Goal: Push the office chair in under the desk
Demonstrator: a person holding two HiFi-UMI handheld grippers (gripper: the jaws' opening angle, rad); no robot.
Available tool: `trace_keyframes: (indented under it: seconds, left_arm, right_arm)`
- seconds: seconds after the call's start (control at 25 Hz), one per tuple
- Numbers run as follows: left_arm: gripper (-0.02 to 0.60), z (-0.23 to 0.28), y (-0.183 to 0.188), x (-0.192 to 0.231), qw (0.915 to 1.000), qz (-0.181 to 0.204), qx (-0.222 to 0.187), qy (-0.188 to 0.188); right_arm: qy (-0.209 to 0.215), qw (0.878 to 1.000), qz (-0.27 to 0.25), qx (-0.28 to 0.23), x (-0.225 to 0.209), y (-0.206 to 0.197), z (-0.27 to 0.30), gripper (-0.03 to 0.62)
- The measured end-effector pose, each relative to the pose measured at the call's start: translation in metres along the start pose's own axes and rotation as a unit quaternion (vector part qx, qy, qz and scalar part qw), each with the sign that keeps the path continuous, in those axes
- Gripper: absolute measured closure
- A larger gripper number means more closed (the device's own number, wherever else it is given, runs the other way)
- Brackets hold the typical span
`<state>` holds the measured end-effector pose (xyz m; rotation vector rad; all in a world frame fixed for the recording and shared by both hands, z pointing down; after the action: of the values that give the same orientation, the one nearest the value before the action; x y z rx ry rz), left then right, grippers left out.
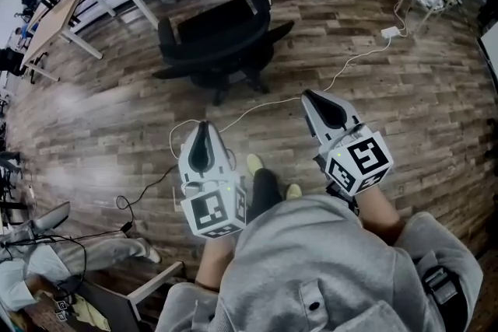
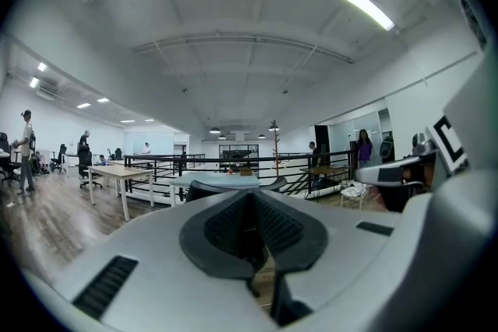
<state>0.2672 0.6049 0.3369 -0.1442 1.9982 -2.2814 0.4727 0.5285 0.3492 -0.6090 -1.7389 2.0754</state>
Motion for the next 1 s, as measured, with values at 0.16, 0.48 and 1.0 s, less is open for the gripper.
trace_keyframes:
  seconds: [0.16,0.48,1.0]
  left_arm:
    - [0.548,0.014,0.000,0.017,1.0000,-0.005,0.006,0.002]
    - [0.548,0.047,-0.001,0.050,0.9999,-0.006,0.011,0.003]
    - [0.548,0.104,-0.003,0.114,0.9995,-0.012,0.026,0.010]
  right_arm:
    - [0.003,1.000,-0.014,0.004,0.005,0.001,0.022,0.560]
    - [0.000,1.000,-0.030,0.005,0.006,0.005,0.065,0.560]
    - [-0.011,0.999,-0.050,0.014,0.002,0.014,0.144,0.559]
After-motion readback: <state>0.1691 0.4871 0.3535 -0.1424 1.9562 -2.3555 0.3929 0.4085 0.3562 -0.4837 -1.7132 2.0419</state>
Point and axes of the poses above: the fingertips, and each gripper's own axes: z forward along the fingers, x to its left, y out of its top, the point moved 4 cm from there along -z, backward along the fingers, and after that the axes turned 12 degrees about -y, right-handed, at the moved point
